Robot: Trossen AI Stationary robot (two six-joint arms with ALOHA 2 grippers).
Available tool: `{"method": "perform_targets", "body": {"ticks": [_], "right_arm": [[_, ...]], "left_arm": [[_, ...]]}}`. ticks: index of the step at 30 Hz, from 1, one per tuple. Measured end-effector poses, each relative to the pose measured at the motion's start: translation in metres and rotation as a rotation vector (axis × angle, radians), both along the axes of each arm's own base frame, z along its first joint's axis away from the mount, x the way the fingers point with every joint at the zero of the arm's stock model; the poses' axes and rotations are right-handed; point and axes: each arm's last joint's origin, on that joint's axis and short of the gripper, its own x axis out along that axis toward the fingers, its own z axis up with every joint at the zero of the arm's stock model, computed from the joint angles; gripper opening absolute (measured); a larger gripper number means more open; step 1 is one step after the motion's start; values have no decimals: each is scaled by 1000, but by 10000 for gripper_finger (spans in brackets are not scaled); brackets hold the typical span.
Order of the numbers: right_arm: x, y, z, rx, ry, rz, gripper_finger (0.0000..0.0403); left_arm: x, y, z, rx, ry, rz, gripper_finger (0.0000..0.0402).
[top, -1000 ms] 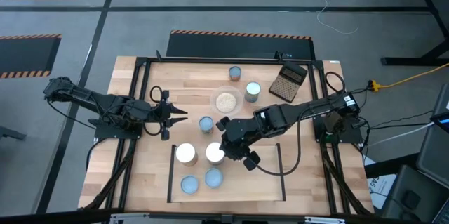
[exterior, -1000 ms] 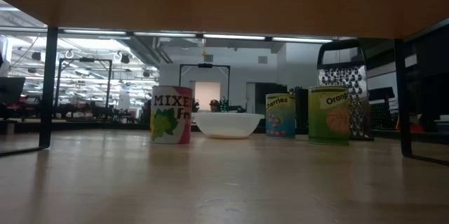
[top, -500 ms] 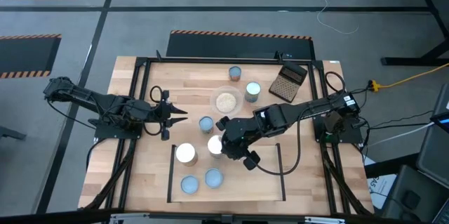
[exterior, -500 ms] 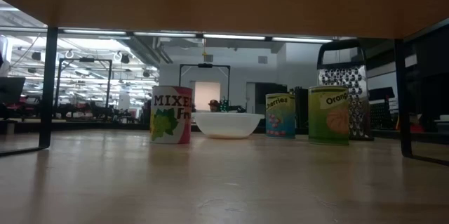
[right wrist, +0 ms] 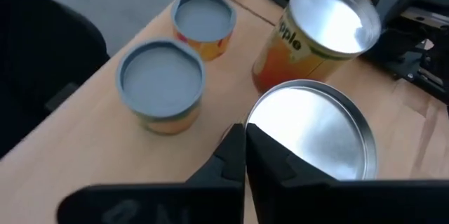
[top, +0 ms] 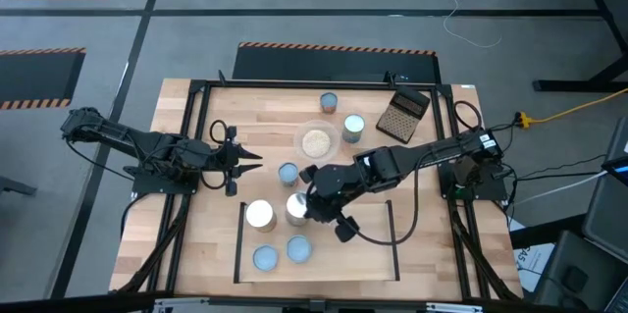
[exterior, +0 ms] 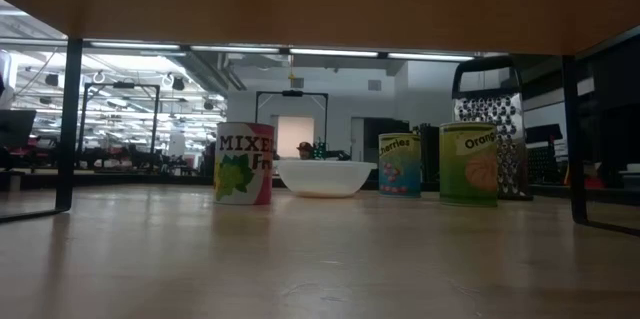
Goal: Pick and place cans onto a shelf
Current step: Put the large canned peaches on the shelf
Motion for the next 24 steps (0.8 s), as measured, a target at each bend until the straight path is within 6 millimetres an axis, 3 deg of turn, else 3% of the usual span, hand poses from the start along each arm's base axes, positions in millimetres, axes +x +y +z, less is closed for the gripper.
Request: {"method": "perform_targets", "body": {"ticks": [24], "right_arm": [[0,1,-1,132,52,-87,10]], "left_arm": [[0,0,0,0,0,0,82]]}}
